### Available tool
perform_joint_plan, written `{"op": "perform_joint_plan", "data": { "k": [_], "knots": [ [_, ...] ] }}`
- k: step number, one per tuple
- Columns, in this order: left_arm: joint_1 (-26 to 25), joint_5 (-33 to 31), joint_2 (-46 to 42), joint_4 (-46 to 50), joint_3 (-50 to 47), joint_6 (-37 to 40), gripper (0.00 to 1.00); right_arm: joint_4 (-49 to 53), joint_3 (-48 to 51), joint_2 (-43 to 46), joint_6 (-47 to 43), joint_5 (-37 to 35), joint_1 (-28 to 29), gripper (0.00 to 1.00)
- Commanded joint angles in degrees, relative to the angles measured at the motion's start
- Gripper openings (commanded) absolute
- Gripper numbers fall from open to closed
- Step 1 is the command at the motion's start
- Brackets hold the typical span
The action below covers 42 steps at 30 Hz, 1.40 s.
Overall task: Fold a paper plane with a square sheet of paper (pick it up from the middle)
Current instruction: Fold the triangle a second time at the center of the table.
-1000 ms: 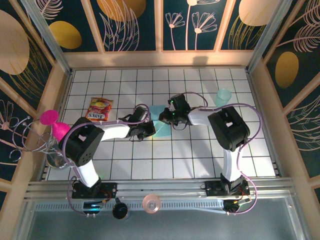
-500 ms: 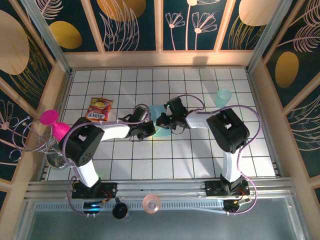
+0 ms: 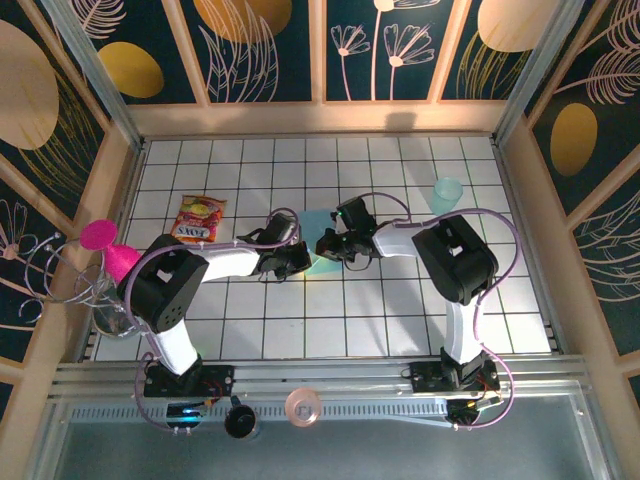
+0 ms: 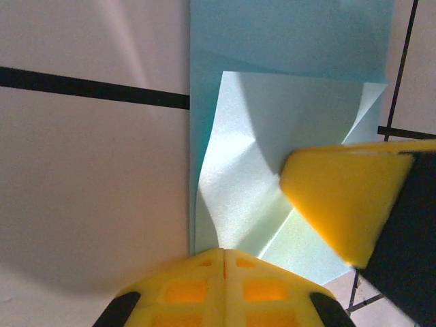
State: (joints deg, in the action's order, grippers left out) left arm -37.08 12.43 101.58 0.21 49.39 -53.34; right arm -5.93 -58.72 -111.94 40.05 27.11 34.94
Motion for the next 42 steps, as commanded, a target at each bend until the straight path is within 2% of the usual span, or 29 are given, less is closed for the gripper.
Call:
{"op": "perform_joint_plan", "data": {
  "k": [1,8,15,20,24,29,33,37,42],
  "knots": [
    [-0.1,-1.9,0.7,8.1,-3.1,-1.1,0.0,1.9,-1.0,-2.7,-1.3,-4.0,-4.0,0.03],
    [-0.2,-1.2,0.1,7.7,-3.7,-0.9,0.0,3.3,-2.9,-3.9,-1.6,-5.0,-11.1,0.03],
    [-0.1,0.9,-2.4,5.9,1.8,1.0,0.02,2.9,-2.2,2.4,-1.9,-4.2,-11.4,0.04],
    [-0.1,-0.2,-5.2,5.4,7.2,2.9,0.14,2.8,1.5,9.5,-0.6,-5.3,-9.8,0.13],
    [0.7,-0.3,-4.0,3.4,8.4,3.5,0.24,-0.4,6.0,12.3,4.1,-3.5,-8.4,0.22],
    [1.9,2.7,0.2,-0.2,9.0,3.1,0.26,-3.6,8.4,12.3,8.9,-2.2,-6.6,0.34],
    [2.7,1.9,2.9,0.3,10.3,3.5,0.28,-4.0,7.7,10.7,10.2,-2.1,-5.5,0.42],
    [3.8,0.4,4.1,0.7,10.3,3.7,0.29,-4.1,7.0,9.2,11.5,-1.9,-4.8,0.47],
    [4.1,0.5,5.2,-0.1,9.3,3.6,0.29,-3.8,6.2,8.0,12.9,-2.0,-4.2,0.48]
  ]
}}
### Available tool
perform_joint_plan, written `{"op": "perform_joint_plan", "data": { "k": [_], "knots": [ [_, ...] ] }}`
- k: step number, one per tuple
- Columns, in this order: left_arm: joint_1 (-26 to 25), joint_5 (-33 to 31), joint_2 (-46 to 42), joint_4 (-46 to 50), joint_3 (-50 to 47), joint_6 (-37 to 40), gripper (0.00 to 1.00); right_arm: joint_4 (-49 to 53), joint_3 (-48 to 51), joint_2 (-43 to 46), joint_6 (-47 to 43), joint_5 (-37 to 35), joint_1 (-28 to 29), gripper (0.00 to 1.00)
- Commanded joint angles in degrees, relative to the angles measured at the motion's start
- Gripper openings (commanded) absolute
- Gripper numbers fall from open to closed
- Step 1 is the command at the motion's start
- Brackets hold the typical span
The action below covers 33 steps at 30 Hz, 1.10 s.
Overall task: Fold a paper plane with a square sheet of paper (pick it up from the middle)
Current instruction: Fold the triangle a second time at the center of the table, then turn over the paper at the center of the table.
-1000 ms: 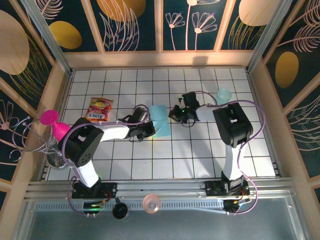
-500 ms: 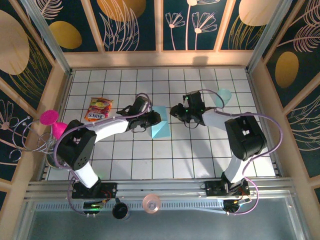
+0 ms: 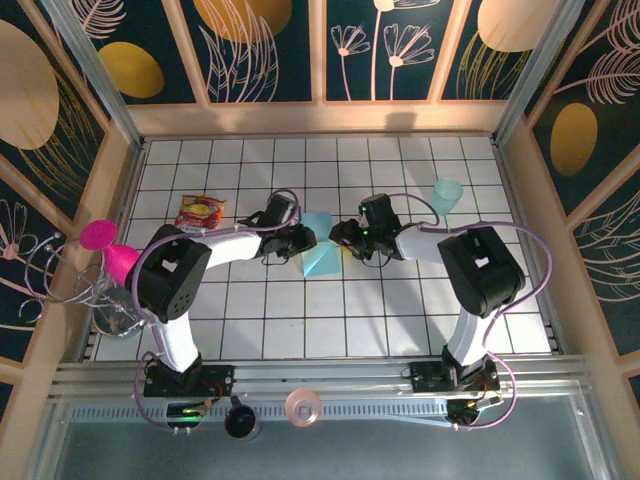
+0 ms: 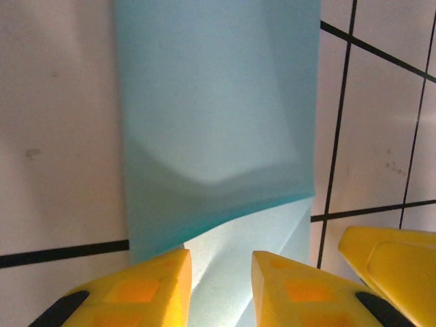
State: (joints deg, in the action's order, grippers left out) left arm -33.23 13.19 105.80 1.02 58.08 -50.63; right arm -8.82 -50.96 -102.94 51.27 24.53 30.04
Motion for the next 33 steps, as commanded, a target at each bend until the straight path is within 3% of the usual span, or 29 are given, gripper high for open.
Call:
{"op": "perform_joint_plan", "data": {
  "k": [1,16,33],
  "knots": [
    [0.4,-0.2,1.2,-0.9,0.4,1.0,0.29,-0.9,-1.7,-1.2,1.9,0.6,0.8,0.47],
    [0.4,-0.4,2.0,-2.2,-4.4,-2.0,0.29,-0.3,-3.3,-3.4,4.2,0.8,2.2,0.34],
    [0.3,-0.3,1.2,-2.4,-5.0,-2.6,0.29,-2.0,-5.3,-6.5,4.2,3.2,3.7,0.29]
  ]
}}
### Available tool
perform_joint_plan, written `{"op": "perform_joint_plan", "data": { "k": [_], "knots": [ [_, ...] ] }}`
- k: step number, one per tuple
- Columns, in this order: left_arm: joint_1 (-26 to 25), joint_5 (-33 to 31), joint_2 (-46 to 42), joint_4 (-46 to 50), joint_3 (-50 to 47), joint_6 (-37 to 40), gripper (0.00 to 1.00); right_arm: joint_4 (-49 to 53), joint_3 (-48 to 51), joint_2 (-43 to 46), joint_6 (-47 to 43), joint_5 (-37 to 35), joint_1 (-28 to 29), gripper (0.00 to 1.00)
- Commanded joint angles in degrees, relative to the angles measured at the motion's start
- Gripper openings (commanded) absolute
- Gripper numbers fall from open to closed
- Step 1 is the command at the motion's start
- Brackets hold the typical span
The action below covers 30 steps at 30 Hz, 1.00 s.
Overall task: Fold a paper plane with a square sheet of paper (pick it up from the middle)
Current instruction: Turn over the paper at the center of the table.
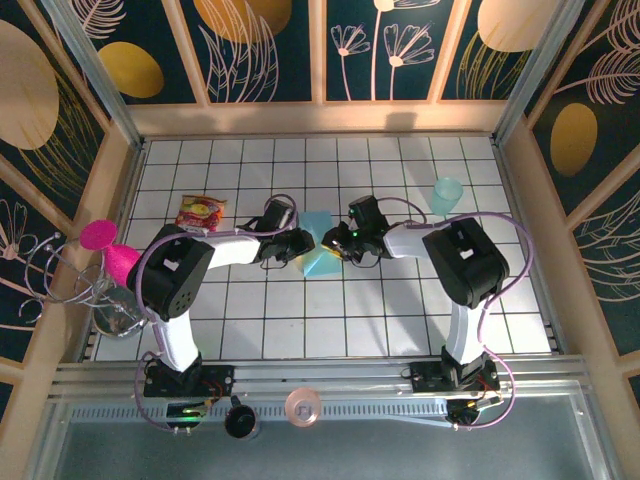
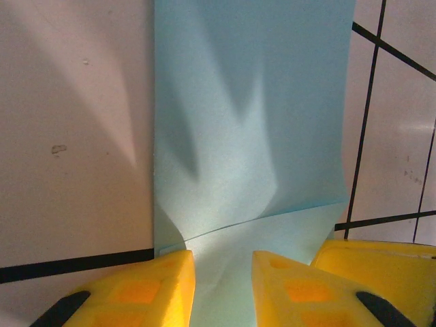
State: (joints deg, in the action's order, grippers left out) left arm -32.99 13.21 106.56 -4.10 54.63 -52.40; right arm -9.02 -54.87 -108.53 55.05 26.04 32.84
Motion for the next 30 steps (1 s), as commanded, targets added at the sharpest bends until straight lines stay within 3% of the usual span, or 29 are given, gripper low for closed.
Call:
{"op": "perform_joint_plan", "data": {
  "k": [1,10,22,30],
  "knots": [
    [0.1,-0.3,0.3,2.7,-1.6,-0.8,0.29,-2.4,-1.1,-0.8,0.5,2.0,0.9,0.28],
    [0.1,-0.2,0.2,2.7,-1.7,-0.9,0.28,-6.1,1.4,-0.1,1.3,3.0,1.2,0.24],
    [0.1,-0.4,-0.3,2.9,-1.4,-0.8,0.17,-7.5,1.4,-1.9,0.9,3.0,2.1,0.19],
    [0.2,-1.0,-2.7,3.0,-0.7,-0.6,0.16,-7.5,1.7,-1.0,-1.4,0.7,2.1,0.08]
  ]
}}
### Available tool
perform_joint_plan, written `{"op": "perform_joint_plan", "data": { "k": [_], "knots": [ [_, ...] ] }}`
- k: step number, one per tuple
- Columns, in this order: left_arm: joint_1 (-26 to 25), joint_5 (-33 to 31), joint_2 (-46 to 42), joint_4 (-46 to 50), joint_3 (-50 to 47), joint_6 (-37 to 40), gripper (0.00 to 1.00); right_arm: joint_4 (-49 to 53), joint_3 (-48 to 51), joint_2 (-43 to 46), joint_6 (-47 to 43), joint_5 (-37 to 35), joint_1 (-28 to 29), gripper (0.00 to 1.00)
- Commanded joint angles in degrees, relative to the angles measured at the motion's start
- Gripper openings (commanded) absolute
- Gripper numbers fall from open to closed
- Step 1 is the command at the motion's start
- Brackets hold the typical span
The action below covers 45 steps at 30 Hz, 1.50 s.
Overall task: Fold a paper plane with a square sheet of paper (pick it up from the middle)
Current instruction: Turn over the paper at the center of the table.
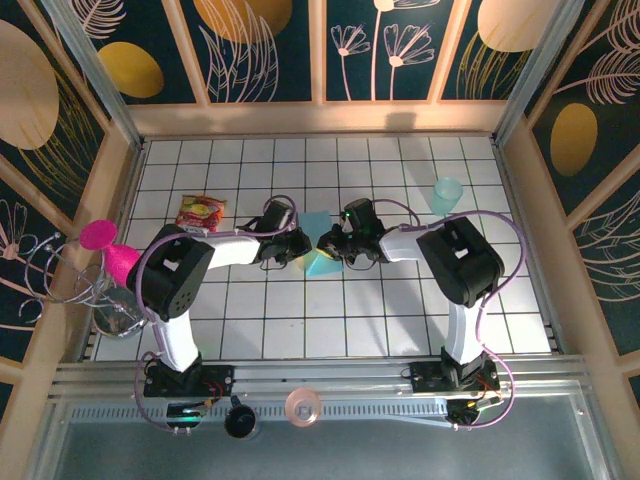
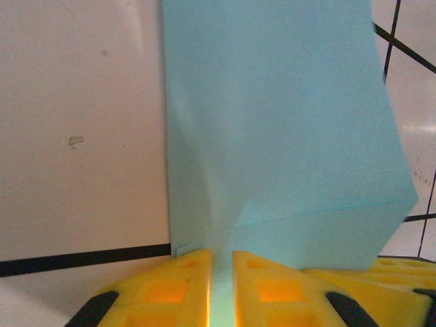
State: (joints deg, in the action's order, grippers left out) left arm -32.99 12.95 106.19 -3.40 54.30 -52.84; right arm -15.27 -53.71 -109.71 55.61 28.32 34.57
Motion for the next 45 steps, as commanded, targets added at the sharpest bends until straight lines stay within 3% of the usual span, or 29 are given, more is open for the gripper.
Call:
{"op": "perform_joint_plan", "data": {
  "k": [1,6,13,20,25,33,37,41,45],
  "knots": [
    [0.3,-1.0,-3.2,2.2,-0.3,-0.1,0.17,-1.2,0.5,0.8,-2.6,-2.3,0.4,0.07],
    [1.3,-1.6,-10.4,0.5,-2.1,-0.8,0.22,-5.0,2.0,6.1,-4.7,-4.4,-0.7,0.04],
    [3.6,5.2,-22.5,-10.1,-9.2,-4.7,0.49,-16.5,5.5,14.7,-4.0,-0.8,-2.8,0.04],
    [3.9,12.1,-31.3,-19.2,-13.4,-9.5,0.73,-26.7,7.0,18.8,2.5,5.9,-2.9,0.04],
    [4.0,13.6,-33.5,-20.9,-14.1,-10.2,0.8,-31.2,8.0,20.4,5.7,8.4,-2.9,0.04],
    [4.1,18.4,-31.1,-25.7,-12.5,-12.8,0.79,-37.1,9.8,22.0,10.0,11.6,-2.9,0.04],
    [4.1,19.7,-31.0,-29.4,-12.8,-13.7,0.71,-37.0,9.5,22.2,10.0,12.3,-2.9,0.04],
    [4.3,18.4,-32.0,-29.1,-12.9,-12.5,0.58,-37.0,9.5,22.2,10.0,12.7,-4.1,0.05],
    [4.3,19.5,-31.6,-27.2,-11.3,-9.6,0.51,-36.8,9.8,22.6,9.4,12.7,-4.9,0.05]
  ]
}}
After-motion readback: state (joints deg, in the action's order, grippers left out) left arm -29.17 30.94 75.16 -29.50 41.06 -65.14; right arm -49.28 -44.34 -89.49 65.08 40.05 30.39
